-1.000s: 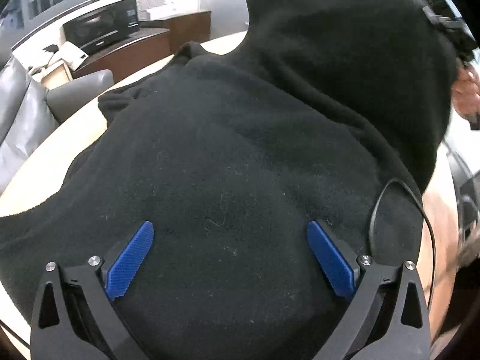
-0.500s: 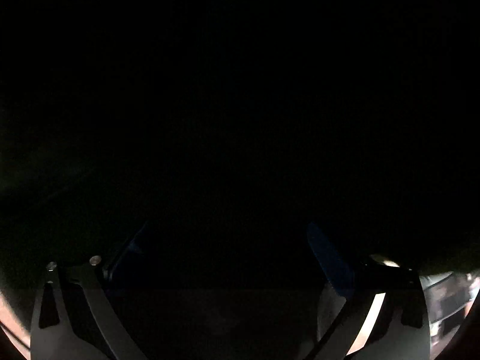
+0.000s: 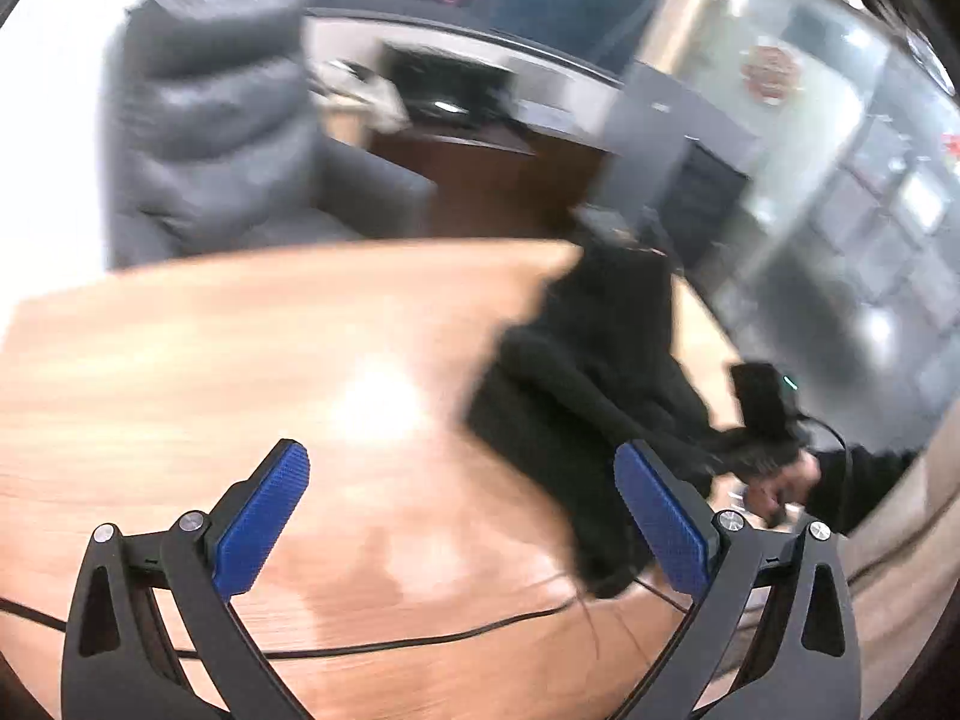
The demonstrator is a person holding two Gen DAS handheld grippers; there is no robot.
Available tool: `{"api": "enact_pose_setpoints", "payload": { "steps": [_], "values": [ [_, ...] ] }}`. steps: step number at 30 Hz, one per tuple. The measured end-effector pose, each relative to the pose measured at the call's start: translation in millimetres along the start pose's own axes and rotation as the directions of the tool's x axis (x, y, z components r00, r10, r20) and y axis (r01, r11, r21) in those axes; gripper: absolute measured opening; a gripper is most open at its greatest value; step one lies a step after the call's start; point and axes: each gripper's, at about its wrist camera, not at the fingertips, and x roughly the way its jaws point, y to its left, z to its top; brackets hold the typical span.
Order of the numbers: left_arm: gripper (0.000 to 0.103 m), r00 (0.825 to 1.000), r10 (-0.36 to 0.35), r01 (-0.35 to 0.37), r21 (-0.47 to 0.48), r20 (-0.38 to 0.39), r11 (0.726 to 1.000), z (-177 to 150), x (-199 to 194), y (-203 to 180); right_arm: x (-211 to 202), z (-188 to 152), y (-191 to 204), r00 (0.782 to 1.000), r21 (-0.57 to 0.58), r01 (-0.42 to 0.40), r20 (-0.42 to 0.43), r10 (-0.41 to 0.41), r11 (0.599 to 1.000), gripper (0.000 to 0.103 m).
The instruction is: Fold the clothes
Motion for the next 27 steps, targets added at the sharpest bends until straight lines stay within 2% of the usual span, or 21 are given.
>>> {"api": "enact_pose_setpoints", "payload": {
  "steps": [2,3,6,8,10,13,14,16,18,20,22,23,24,25,27],
  "values": [
    [0.103,0.997,0.065,-0.067,0.036,0.033,0.997,15.1,-13.6,3.2,6.5,-1.1,8.3,0.998,-0.048,0.054,-0.036,-0.055,0.997,0.017],
    [0.103,0.996,0.071,-0.073,0.050,0.056,0.996,27.6,-15.0,3.0,9.5,-2.4,12.3,0.995,-0.068,0.076,-0.053,-0.079,0.995,0.017],
    [0.103,0.992,0.014,-0.024,0.076,0.126,0.997,43.4,-38.7,-10.3,17.5,-7.5,23.8,0.984,-0.130,0.136,-0.094,-0.149,0.982,0.017],
    [0.103,0.983,0.000,-0.021,0.114,0.183,0.993,59.7,-53.5,-23.6,24.9,-14.4,33.1,0.972,-0.199,0.183,-0.113,-0.208,0.963,0.017],
    [0.103,0.983,-0.035,0.008,0.149,0.179,0.989,77.0,-48.3,-40.5,35.3,-24.0,44.6,0.951,-0.292,0.237,-0.125,-0.282,0.927,0.018],
    [0.103,0.989,-0.113,0.085,0.253,0.096,0.964,89.4,-13.1,-73.1,47.5,-40.5,62.7,0.920,-0.427,0.306,-0.097,-0.379,0.851,0.019],
    [0.103,0.986,-0.150,0.122,0.292,0.075,0.949,92.8,6.4,-88.8,50.1,-45.8,67.7,0.911,-0.462,0.326,-0.079,-0.404,0.825,0.020],
    [0.103,0.965,-0.263,0.239,0.391,0.008,0.889,88.7,47.0,-129.8,53.0,-57.2,76.3,0.893,-0.517,0.373,-0.027,-0.450,0.771,0.021],
    [0.103,0.940,-0.337,0.312,0.514,-0.048,0.799,79.6,86.5,-169.5,57.2,-68.1,83.8,0.872,-0.559,0.413,0.014,-0.490,0.719,0.023],
    [0.103,0.927,-0.361,0.343,0.625,-0.103,0.701,68.4,126.2,-203.6,63.4,-75.9,91.8,0.850,-0.589,0.452,0.056,-0.524,0.670,0.025],
    [0.103,0.908,-0.387,0.383,0.692,-0.161,0.612,58.7,164.8,-230.4,72.5,-78.4,100.7,0.834,-0.610,0.477,0.090,-0.544,0.632,0.031],
    [0.103,0.898,-0.401,0.405,0.704,-0.183,0.584,57.4,180.3,-238.6,76.3,-80.7,103.9,0.827,-0.621,0.489,0.108,-0.551,0.613,0.035],
    [0.103,0.886,-0.417,0.427,0.705,-0.201,0.567,58.3,193.4,-243.7,80.4,-84.4,108.9,0.821,-0.628,0.500,0.124,-0.557,0.597,0.037],
    [0.103,0.882,-0.418,0.443,0.693,-0.220,0.570,60.6,210.0,-244.4,83.1,-88.1,113.1,0.816,-0.628,0.510,0.137,-0.561,0.588,0.037],
    [0.103,0.881,-0.395,0.462,0.648,-0.260,0.605,65.0,245.2,-236.9,84.7,-92.7,116.7,0.809,-0.620,0.529,0.162,-0.566,0.579,0.037]
  ]
}}
